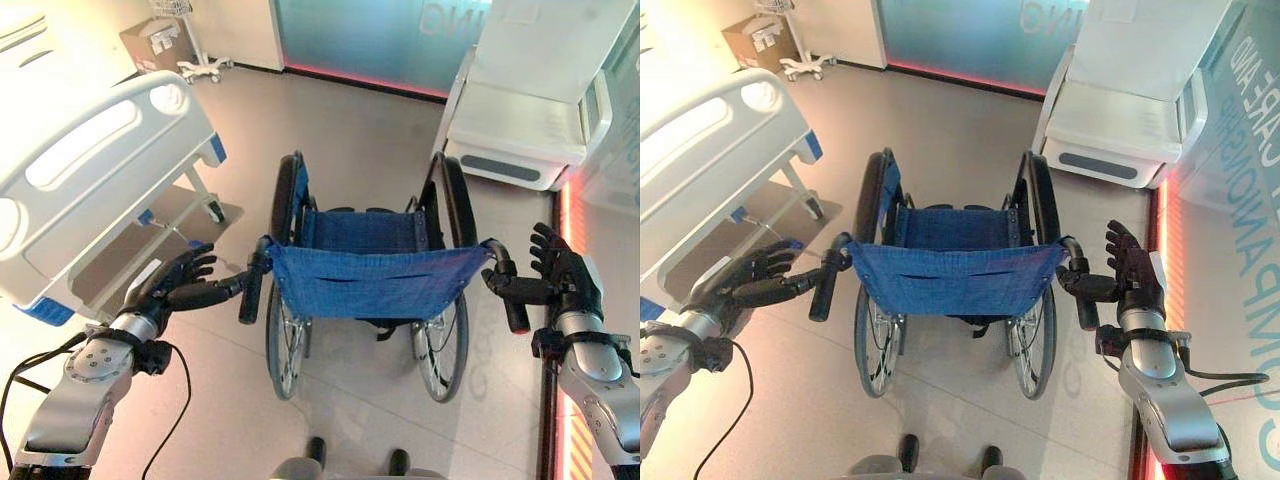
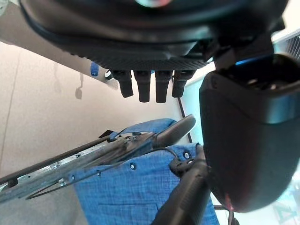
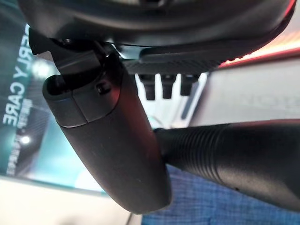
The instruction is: Push the wheelchair next to the bed
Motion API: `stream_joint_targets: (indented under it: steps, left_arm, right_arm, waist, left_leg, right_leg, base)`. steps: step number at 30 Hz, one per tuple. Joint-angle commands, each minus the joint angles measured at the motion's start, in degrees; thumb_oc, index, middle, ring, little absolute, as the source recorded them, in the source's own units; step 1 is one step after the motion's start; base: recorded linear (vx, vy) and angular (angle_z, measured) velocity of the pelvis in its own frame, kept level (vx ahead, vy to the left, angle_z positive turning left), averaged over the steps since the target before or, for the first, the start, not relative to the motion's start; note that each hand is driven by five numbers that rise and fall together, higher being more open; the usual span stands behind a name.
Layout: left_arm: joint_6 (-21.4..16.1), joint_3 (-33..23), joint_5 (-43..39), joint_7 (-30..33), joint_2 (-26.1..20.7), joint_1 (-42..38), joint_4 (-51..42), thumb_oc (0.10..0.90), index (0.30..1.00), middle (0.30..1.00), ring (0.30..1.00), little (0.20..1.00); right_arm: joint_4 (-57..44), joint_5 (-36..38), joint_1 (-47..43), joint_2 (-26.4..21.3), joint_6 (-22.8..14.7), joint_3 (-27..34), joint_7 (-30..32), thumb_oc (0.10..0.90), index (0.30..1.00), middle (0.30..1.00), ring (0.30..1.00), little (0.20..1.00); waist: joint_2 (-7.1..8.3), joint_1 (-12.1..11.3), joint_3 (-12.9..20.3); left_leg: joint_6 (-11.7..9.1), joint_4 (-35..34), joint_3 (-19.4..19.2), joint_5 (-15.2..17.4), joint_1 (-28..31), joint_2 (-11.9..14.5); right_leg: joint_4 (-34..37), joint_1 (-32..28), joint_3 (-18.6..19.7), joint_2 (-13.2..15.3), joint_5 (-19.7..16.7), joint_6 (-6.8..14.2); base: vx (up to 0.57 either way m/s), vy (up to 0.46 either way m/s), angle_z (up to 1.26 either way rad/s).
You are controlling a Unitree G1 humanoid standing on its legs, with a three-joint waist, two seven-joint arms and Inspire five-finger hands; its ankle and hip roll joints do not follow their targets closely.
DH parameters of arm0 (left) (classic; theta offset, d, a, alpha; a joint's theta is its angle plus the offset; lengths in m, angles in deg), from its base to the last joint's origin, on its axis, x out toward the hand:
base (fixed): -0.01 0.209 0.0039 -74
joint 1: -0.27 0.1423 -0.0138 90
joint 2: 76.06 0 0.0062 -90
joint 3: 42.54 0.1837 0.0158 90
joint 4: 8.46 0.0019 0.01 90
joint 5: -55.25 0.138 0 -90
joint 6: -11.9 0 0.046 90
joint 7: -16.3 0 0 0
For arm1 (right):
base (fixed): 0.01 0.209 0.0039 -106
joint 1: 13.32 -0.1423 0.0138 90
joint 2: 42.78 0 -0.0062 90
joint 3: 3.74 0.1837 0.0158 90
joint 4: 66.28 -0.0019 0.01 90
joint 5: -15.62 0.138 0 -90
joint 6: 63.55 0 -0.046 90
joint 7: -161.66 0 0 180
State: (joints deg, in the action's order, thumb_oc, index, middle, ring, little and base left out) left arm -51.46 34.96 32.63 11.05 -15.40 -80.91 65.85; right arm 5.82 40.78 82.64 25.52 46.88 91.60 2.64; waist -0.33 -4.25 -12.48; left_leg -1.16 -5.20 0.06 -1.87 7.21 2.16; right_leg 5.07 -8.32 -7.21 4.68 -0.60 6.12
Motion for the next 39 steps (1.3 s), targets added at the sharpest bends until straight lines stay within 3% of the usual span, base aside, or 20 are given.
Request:
stream_joint_targets:
  steps: [1,5,11,19,27,30,31,33,39]
  left_arm:
    - [-5.5,-4.4,-2.9,-2.3,-3.4,-1.9,-1.8,0.8,0.9,0.9,0.9,0.9]
    - [-1.4,0.5,-11.1,-6.2,-1.2,-3.7,-4.5,0.8,0.9,0.9,0.9,0.9]
    - [3.3,7.9,-19.3,-2.8,-0.1,-6.5,-5.6,0.8,0.9,0.9,0.9,0.9]
    - [4.7,12.3,-31.8,1.1,2.6,-7.3,-6.5,0.8,0.9,0.9,0.9,0.9]
    - [4.0,12.8,-31.8,4.1,4.0,-7.5,-6.7,0.8,0.9,0.9,0.9,0.9]
    - [4.0,12.8,-31.9,5.4,4.4,-7.8,-6.1,0.8,0.9,0.9,0.9,0.9]
    - [4.0,13.0,-32.0,6.2,4.8,-8.0,-5.7,0.8,0.9,0.9,0.9,0.9]
    - [4.5,12.7,-32.5,6.9,4.7,-8.3,-5.7,0.8,0.9,0.9,0.9,0.9]
    - [4.7,12.9,-32.6,7.3,4.4,-9.1,-5.4,0.8,0.9,0.9,0.9,0.9]
  right_arm:
    - [-2.9,-3.6,-5.2,-3.3,-3.7,1.9,-0.4,0.8,0.9,0.9,0.9,0.9]
    - [-2.7,-4.3,-5.8,-2.6,-3.8,0.6,-0.3,0.8,0.9,0.9,0.9,0.9]
    - [-1.8,-4.3,-7.7,-3.6,-4.6,-2.4,1.5,0.8,0.9,0.9,0.9,0.9]
    - [-0.5,-3.5,-8.3,-4.3,-4.8,-4.3,2.1,0.8,0.9,0.9,0.9,0.9]
    - [1.2,-3.1,-8.4,-4.0,-3.2,-5.1,2.9,0.8,0.9,0.9,0.9,0.9]
    - [2.7,-4.1,-8.7,-3.8,-0.6,-5.7,4.8,0.8,0.9,0.9,0.9,0.9]
    - [3.8,-3.8,-9.0,-3.8,2.4,-5.7,7.2,0.8,0.9,0.9,0.9,0.9]
    - [5.4,-4.5,-9.2,-3.8,3.4,-5.6,8.6,0.8,0.9,0.9,0.9,0.9]
    - [6.4,-3.0,-10.4,-4.3,3.9,-6.1,8.2,0.8,0.9,0.9,0.9,0.9]
  waist:
    - [-0.25,0.5,3.4]
    - [-0.39,0.7,3.0]
    - [-0.37,1.0,2.1]
    - [-0.24,1.4,1.7]
    - [-0.03,1.4,1.2]
    - [0.07,1.2,1.1]
    - [0.13,1.2,1.0]
    - [0.21,1.1,0.9]
    - [0.41,0.7,0.5]
  left_leg:
    - [-1.3,0.2,-1.6,-0.6,-2.2,1.6]
    - [-1.4,0.2,-1.8,-0.7,-2.1,1.8]
    - [-1.3,0.2,-1.9,-0.8,-2.1,1.7]
    - [-0.9,0.2,-2.3,-0.5,-1.6,1.8]
    - [-0.6,0.2,-2.4,-0.6,-1.8,1.8]
    - [-0.6,0.2,-2.4,-0.7,-1.8,1.8]
    - [-0.5,0.2,-2.3,-0.8,-1.8,1.8]
    - [-0.5,0.2,-2.0,-0.8,-1.9,1.8]
    - [-0.4,0.2,-1.7,-0.9,-1.9,1.9]
  right_leg:
    - [-0.1,1.8,-0.5,2.2,-2.1,1.5]
    - [-0.1,1.9,-0.3,2.2,-2.3,1.6]
    - [-0.1,2.1,0.2,1.9,-2.6,1.7]
    - [-0.1,1.8,1.0,1.7,-2.4,1.8]
    - [-0.1,2.1,1.4,1.6,-2.5,1.7]
    - [-0.1,2.0,1.4,1.6,-2.6,1.7]
    - [-0.1,2.0,1.5,1.5,-2.7,1.7]
    - [-0.1,2.0,1.6,1.5,-2.7,1.7]
    - [-0.1,1.9,1.6,1.4,-2.7,1.7]
  base:
    - [0.0,0.0,0.0]
    - [0.0,0.0,0.0]
    - [0.0,0.0,0.0]
    - [0.01,-0.001,0.0]
    - [0.0,0.0,0.0]
    - [0.0,0.0,0.0]
    - [0.0,0.0,0.0]
    - [0.0,0.0,0.0]
    - [0.0,-0.006,0.0]
